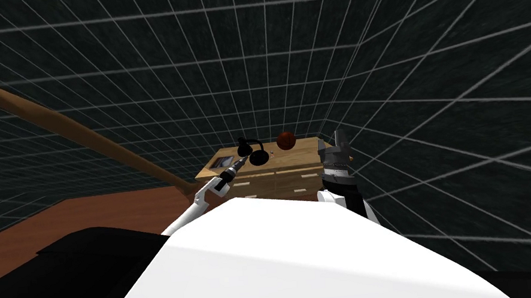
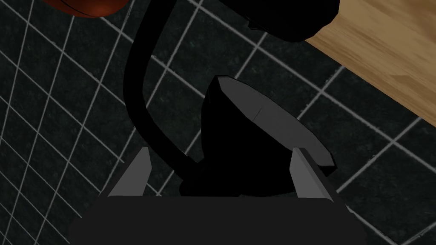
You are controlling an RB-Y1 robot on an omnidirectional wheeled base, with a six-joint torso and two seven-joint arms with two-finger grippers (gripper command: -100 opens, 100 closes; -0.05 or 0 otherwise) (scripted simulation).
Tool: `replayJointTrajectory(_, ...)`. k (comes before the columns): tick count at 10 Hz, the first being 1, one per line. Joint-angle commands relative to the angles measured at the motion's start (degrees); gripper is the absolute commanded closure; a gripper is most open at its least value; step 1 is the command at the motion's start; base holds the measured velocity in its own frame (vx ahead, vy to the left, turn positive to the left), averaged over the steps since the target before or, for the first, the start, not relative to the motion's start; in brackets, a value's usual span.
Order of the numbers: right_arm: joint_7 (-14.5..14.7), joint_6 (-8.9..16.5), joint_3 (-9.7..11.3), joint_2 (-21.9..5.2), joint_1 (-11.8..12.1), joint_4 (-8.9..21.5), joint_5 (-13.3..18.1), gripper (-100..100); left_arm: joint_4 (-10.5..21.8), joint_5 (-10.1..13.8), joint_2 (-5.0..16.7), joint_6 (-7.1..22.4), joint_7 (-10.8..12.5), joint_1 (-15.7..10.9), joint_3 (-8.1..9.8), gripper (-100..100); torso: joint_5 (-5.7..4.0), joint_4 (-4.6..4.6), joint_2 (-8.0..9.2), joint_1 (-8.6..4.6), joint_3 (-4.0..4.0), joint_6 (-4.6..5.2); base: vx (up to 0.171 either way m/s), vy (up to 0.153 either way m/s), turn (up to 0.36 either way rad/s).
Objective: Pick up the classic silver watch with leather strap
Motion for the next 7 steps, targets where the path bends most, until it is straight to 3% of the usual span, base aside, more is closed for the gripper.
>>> replayJointTrajectory(1, 0.0, 0.0, 0.0, 0.0, 0.0, 0.0, 0.0, 0, 1.82, -0.86, 2.45, 2.56, -0.09, -0.81, -1.16, -100, 0.0, 0.0, 0.0, 0.0, 0.0, 0.0, -0.006, 0.001, -0.141)
replayJointTrajectory(6, 0.0, 0.0, 0.0, 0.0, 0.0, 0.0, 0.0, 0, 7.9, -2.78, 9.47, 7.45, -0.25, -3.39, -3.5, -100, 0.01, 0.0, 0.01, 0.07, 0.01, -0.03, -0.004, 0.015, -0.11)
replayJointTrajectory(7, 0.0, 0.0, -0.01, 0.0, 0.01, 0.0, 0.0, 0, 7.9, -2.78, 9.47, 7.45, -0.25, -3.39, -3.5, -100, 0.02, 0.01, 0.03, 0.12, 0.02, -0.04, -0.004, 0.025, -0.019)
